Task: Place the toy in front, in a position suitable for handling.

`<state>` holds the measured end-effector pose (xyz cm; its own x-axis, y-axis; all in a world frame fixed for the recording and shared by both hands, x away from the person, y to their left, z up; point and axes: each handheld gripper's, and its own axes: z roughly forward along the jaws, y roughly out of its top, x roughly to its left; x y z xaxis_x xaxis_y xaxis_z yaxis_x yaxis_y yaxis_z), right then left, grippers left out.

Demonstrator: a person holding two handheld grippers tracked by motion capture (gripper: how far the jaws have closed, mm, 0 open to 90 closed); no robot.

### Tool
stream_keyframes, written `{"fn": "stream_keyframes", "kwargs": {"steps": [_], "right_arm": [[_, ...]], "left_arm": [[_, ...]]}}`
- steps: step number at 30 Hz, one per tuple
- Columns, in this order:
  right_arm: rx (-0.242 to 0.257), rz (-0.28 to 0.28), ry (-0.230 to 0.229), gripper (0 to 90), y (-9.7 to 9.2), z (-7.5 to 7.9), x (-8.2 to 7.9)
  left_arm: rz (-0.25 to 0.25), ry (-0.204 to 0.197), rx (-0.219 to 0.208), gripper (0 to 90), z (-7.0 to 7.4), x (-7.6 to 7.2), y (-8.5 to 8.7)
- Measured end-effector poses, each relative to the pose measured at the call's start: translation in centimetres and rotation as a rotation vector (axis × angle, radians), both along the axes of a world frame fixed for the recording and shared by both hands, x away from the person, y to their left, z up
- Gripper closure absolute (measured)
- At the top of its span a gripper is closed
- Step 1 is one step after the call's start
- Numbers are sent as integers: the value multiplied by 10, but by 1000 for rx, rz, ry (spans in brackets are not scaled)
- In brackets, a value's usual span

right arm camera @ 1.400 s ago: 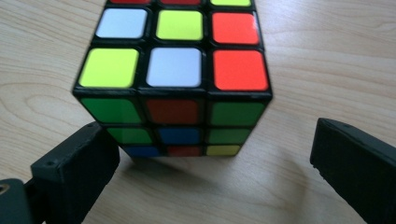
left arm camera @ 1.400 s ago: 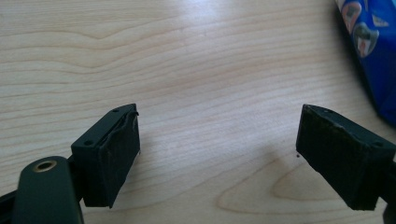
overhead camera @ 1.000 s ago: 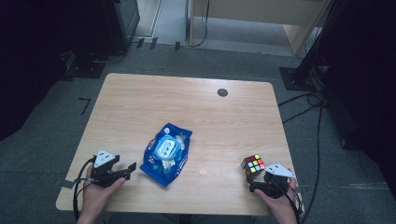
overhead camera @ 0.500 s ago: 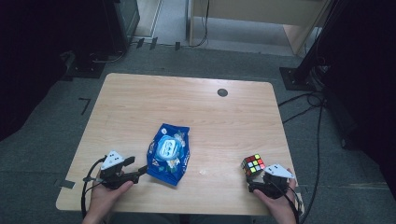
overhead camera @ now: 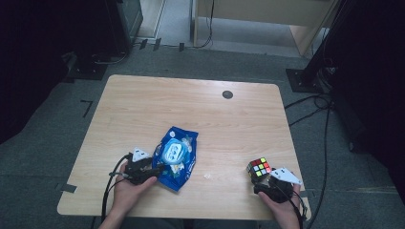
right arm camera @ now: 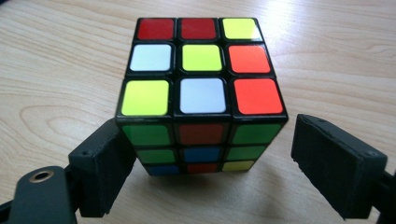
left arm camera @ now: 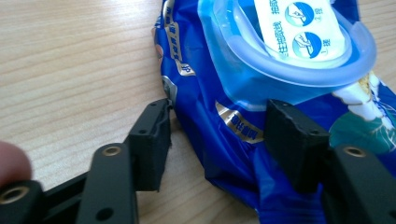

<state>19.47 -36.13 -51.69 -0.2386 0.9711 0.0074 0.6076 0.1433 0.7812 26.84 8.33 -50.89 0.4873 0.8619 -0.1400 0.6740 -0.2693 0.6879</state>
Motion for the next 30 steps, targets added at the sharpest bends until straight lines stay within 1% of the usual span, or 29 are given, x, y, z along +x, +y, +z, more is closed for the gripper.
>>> {"fn": "stream_keyframes", "kwargs": {"steps": [3, 5, 6, 7, 9, 11, 12, 13, 14, 15, 16, 17, 18, 19, 20, 22, 23, 27, 29, 30], "right_arm": [[4, 5, -6, 163, 3, 0, 0], [-2, 12, -14, 187, 6, 1, 0], [-7, 5, -26, 216, 9, 2, 0], [-7, 5, -26, 216, 9, 2, 0], [-8, -1, -34, 242, 11, 2, 0], [1, -9, -31, 242, 13, 1, 1], [-4, -9, -33, 246, 14, 1, 2], [-9, -17, -36, 274, 15, 0, 2], [-15, -24, -38, 318, 16, 1, 2], [-9, -27, -39, 339, 16, 1, 2], [2, -32, -42, 340, 15, 2, 3], [12, -42, -40, 341, 15, 2, 3], [19, -45, -36, 341, 16, 3, 4], [20, -48, -42, 342, 17, 4, 4], [35, -61, -49, 342, 18, 6, 6], [56, -61, -56, 342, 22, 10, 9], [61, -53, -67, 342, 25, 12, 12], [39, -5, -68, 342, 44, 17, 20], [43, 5, -63, 342, 55, 19, 27], [43, 11, -62, 342, 64, 21, 32]], "left_arm": [[24, -21, 20, 506, -1, 0, -4], [39, -32, 20, 575, -2, 1, -4], [43, -34, 19, 664, -2, 2, -4], [47, -33, 17, 664, -2, 3, -4], [61, -34, 18, 697, -2, 4, -3], [75, -33, 17, 725, -2, 6, -3], [85, -33, 16, 740, -2, 7, -2], [96, -33, 18, 755, -2, 8, -2], [111, -36, 23, 766, -2, 9, -1], [126, -36, 25, 780, -2, 9, -1], [147, -40, 29, 792, -2, 11, 0], [167, -36, 26, 799, -2, 12, 2], [186, -30, 18, 805, -2, 15, 4], [216, -19, -1, 809, -2, 18, 9], [241, -5, -33, 813, -2, 22, 13], [276, 10, -62, 818, -2, 27, 18], [291, 8, -65, 819, -2, 29, 19], [326, -2, -74, 821, -3, 30, 17], [342, -12, -101, 820, -2, 30, 19], [349, -18, -105, 820, -2, 31, 20]]}}
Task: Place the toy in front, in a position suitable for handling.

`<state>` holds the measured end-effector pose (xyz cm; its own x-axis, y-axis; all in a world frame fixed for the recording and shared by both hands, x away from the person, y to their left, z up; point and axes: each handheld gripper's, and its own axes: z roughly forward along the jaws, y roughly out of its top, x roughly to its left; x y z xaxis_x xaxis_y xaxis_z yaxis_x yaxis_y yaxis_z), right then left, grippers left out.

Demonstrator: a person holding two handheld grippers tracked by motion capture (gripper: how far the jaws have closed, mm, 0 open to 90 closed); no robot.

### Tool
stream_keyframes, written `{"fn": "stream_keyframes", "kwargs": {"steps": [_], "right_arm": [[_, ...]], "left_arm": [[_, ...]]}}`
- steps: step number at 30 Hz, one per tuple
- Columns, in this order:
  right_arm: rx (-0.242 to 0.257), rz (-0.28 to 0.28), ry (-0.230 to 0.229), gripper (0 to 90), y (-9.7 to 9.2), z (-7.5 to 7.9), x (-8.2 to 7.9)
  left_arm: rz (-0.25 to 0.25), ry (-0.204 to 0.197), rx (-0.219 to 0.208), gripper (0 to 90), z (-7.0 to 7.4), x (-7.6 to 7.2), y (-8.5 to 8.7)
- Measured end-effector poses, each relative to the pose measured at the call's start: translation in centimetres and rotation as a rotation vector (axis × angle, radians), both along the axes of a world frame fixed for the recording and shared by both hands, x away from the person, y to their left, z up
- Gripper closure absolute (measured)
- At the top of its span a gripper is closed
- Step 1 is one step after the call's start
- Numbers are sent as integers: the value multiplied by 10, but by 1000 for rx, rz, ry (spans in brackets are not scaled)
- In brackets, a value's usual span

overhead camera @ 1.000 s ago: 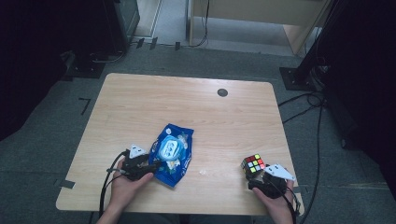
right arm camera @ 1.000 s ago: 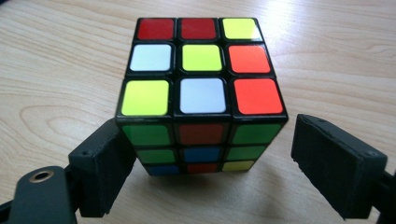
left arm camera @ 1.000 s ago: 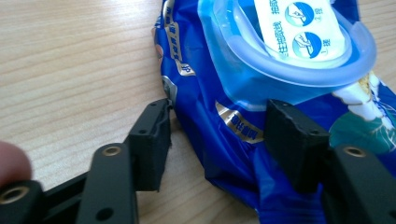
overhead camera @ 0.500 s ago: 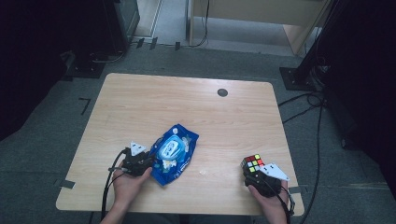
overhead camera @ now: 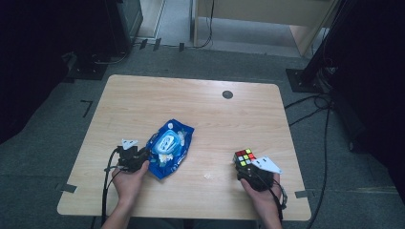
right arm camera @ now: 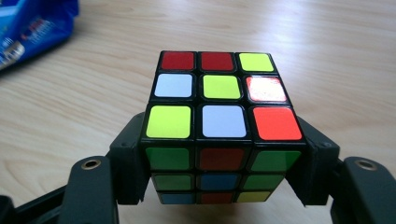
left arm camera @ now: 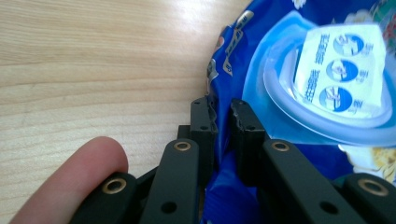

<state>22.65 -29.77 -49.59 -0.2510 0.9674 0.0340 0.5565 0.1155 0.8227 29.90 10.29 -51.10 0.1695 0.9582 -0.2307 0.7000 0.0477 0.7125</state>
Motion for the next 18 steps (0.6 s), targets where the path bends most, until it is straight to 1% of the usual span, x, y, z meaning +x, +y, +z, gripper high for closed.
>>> {"fn": "stream_keyframes", "kwargs": {"steps": [1, 2, 4, 6, 7, 9, 10, 11, 12, 13, 14, 15, 16, 18], "right_arm": [[1, 9, -1, 342, 5, 1, 3], [7, 21, 1, 342, 14, 3, 8], [15, 38, -7, 342, 28, 5, 15], [11, 57, -14, 342, 41, 6, 22], [7, 64, -15, 342, 49, 5, 28], [10, 72, -8, 342, 58, 3, 35], [10, 76, -4, 342, 63, 2, 39], [11, 75, -1, 342, 67, 1, 43], [10, 75, 2, 342, 71, -1, 47], [10, 75, 5, 342, 73, -2, 50], [6, 75, 7, 342, 75, -3, 53], [1, 66, 12, 342, 79, -6, 58], [1, 66, 12, 342, 79, -6, 58], [-9, 58, 8, 342, 80, -8, 61]], "left_arm": [[9, -3, 2, 821, 0, 0, 1], [11, -7, 4, 820, 0, 0, 2], [7, -7, 8, 817, 1, 1, 2], [0, -14, 26, 809, 1, 0, 2], [-1, -14, 26, 806, 1, 0, 2], [-9, -15, 28, 791, 1, -1, 2], [-25, -18, 24, 776, 1, -1, 3], [-55, -14, 14, 756, 2, -2, 3], [-78, -13, -4, 720, 1, -2, 3], [-113, -2, -19, 681, 1, -3, 3], [-146, 4, -22, 639, 0, -3, 3], [-175, 7, -20, 547, 0, -4, 2], [-192, 4, -16, 547, 0, -5, 2], [-210, -14, -6, 478, 1, -8, 3]]}}
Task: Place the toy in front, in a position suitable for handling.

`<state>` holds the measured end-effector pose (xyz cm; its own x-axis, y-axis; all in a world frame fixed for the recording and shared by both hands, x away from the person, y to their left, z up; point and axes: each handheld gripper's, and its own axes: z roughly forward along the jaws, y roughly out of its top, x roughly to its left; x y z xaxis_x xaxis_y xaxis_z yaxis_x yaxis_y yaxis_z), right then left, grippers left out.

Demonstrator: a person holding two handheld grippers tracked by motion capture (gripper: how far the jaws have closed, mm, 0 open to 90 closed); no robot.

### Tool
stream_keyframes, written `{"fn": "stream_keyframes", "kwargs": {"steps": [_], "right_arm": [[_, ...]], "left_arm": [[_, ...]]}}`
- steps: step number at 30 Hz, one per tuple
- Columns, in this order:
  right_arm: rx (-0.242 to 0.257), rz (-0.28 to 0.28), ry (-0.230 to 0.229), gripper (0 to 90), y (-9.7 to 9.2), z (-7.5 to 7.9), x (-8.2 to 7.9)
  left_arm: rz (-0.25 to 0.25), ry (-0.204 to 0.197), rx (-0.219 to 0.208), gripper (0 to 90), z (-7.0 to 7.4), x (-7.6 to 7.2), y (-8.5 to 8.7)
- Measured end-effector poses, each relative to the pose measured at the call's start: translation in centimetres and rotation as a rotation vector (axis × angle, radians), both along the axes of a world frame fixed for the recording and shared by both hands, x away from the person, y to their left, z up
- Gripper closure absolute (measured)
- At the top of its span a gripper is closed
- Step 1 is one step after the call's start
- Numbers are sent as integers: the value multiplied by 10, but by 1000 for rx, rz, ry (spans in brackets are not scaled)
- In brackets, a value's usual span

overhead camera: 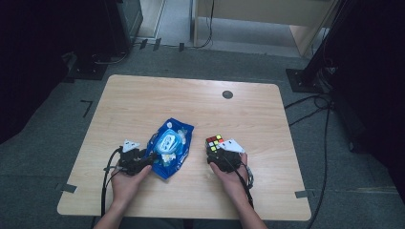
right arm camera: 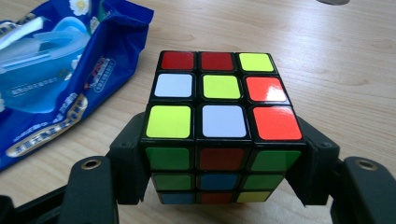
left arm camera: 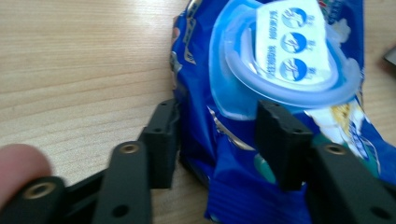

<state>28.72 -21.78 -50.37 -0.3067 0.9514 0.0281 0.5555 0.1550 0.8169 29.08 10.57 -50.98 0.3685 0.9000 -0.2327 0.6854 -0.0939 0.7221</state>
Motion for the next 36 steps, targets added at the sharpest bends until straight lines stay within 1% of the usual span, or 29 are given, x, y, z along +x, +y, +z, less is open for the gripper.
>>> {"fn": "stream_keyframes", "kwargs": {"steps": [1, 2, 3, 4, 6, 7, 9, 10, 11, 12, 13, 14, 15, 16, 18, 19, 20, 21, 22, 23, 26, 28, 29, 30, 32, 33, 34, 36], "right_arm": [[-5, -7, 0, 342, 0, -1, 1], [-14, -9, -1, 342, 0, -2, 1], [-23, -14, -3, 342, 0, -3, 2], [-31, -24, -3, 342, -1, -4, 2], [-33, -49, 1, 342, -2, -5, 2], [-31, -58, 0, 342, -3, -6, 2], [-29, -65, -3, 342, -3, -6, 2], [-33, -63, -7, 342, -2, -6, 2], [-34, -62, -9, 342, -1, -7, 1], [-38, -58, -12, 342, -1, -7, 1], [-38, -59, -14, 341, 0, -7, 0], [-40, -49, -12, 334, 1, -8, 0], [-40, -49, -12, 334, 1, -8, 0], [-39, -43, -15, 301, 1, -8, -1], [-52, -32, -20, 207, 3, -5, -2], [-56, -31, -23, 181, 4, -3, -3], [-53, -26, -36, 162, 5, 3, -7], [-53, -26, -36, 162, 5, 3, -7], [-67, -17, -53, 151, 7, 10, -11], [-67, -17, -53, 151, 7, 10, -11], [-66, -5, -98, 149, 12, 25, -18], [-71, 0, -112, 149, 17, 34, -22], [-74, 5, -125, 150, 21, 39, -23], [-76, 20, -137, 151, 25, 44, -25], [-67, 52, -146, 170, 36, 53, -27], [-60, 58, -145, 198, 40, 55, -27], [-48, 71, -141, 249, 45, 58, -27], [-22, 104, -141, 357, 54, 60, -26]], "left_arm": [[-8, -5, 1, 456, 1, -1, 1], [-16, -9, 0, 454, 1, -2, 1], [-23, -12, 2, 476, 0, -3, 1], [-24, -13, 15, 502, -1, -3, 1], [-16, -2, 23, 555, -3, -1, 2], [-6, -1, 36, 578, -3, -1, 2], [12, -1, 71, 671, -2, 0, 0], [21, 0, 80, 711, -2, 0, 1], [36, 2, 67, 753, -3, 0, 2], [43, 9, 53, 769, -3, 1, 4], [51, 14, 46, 775, -3, 1, 5], [63, 15, 42, 779, -3, 2, 6], [77, 14, 39, 779, -3, 2, 7], [88, 18, 35, 780, -3, 2, 8], [115, 18, 21, 781, -3, 3, 12], [121, 18, 19, 782, -3, 3, 13], [127, 18, 18, 784, -3, 3, 15], [140, 16, 17, 784, -2, 3, 16], [153, 14, 12, 785, -2, 4, 18], [168, 15, 6, 785, -2, 4, 21], [205, 12, -15, 782, -2, 5, 29], [211, 17, -46, 759, -2, 7, 33], [206, 18, -60, 731, -2, 7, 35], [201, 14, -75, 684, -2, 7, 35], [178, -6, -98, 581, 0, 5, 36], [157, -20, -101, 548, 1, 3, 36], [147, -32, -85, 538, 3, 1, 35], [128, -37, -60, 542, 3, -2, 34]]}}
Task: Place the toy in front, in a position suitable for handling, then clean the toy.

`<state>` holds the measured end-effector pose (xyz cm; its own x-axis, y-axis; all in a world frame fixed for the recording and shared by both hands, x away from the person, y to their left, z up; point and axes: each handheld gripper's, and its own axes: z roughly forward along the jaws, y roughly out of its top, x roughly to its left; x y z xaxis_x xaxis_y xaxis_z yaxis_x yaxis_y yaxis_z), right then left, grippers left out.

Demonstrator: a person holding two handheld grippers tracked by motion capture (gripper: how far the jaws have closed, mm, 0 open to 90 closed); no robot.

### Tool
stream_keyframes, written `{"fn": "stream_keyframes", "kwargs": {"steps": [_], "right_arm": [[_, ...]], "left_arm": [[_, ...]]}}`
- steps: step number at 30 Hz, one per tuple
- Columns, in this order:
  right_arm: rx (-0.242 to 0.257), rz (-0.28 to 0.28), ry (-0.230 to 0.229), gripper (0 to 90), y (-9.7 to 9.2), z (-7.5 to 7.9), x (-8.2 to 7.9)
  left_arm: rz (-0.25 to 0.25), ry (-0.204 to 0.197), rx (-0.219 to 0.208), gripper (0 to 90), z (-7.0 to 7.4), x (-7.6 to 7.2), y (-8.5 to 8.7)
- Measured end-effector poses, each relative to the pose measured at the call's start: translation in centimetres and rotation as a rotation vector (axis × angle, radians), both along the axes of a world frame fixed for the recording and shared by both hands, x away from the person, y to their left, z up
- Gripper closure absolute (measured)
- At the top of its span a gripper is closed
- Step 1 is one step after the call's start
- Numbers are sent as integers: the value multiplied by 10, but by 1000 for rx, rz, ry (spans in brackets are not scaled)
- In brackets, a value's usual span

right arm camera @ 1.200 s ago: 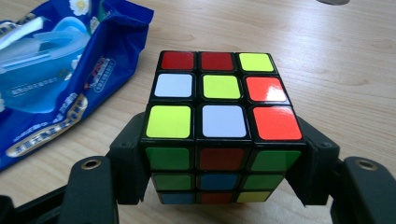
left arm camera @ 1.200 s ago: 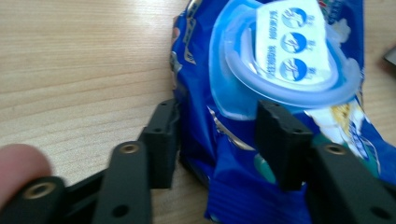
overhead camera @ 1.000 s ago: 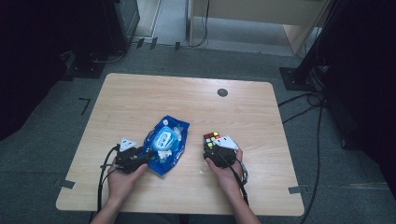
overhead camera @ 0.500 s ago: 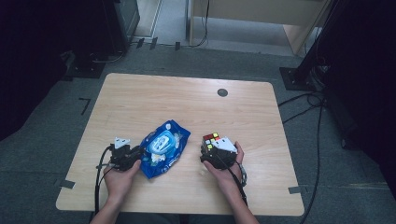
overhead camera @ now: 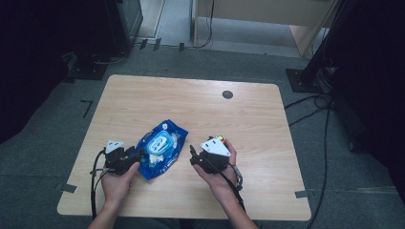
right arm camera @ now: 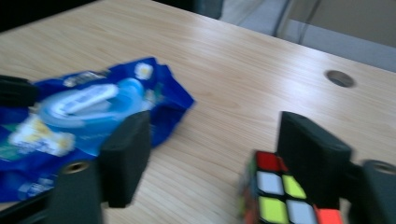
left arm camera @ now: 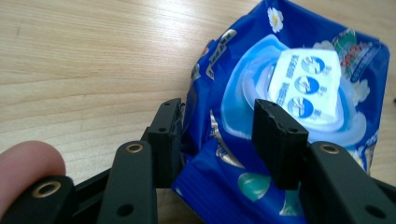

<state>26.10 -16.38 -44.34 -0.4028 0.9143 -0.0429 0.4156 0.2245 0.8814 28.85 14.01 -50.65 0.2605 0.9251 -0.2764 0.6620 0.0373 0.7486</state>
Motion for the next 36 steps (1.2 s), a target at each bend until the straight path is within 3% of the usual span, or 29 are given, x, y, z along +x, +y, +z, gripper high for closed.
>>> {"fn": "stream_keyframes", "kwargs": {"steps": [3, 6, 10, 16, 20, 26, 30, 33, 36], "right_arm": [[9, 55, 3, 565, 15, 0, 2], [-3, 71, 20, 734, 34, -4, 8], [32, 84, 70, 835, 49, -15, 16], [77, 71, 150, 854, 62, -35, 31], [66, 77, 138, 833, 70, -39, 35], [56, 75, 123, 794, 76, -39, 38], [56, 69, 123, 775, 77, -42, 41], [65, 67, 124, 852, 77, -41, 45], [71, 77, 122, 871, 76, -40, 45]], "left_arm": [[-21, 10, 11, 545, -1, -1, 3], [-19, 10, 31, 530, -2, -3, 6], [-40, -25, 14, 501, 4, -10, 8], [-100, -98, 77, 449, 12, -19, -5], [-120, -132, 118, 434, 13, -23, -10], [-141, -180, 142, 428, 22, -28, -21], [-174, -167, 137, 418, 23, -23, -31], [-207, -136, 170, 403, 18, -20, -38], [-213, -120, 165, 386, 17, -17, -40]]}}
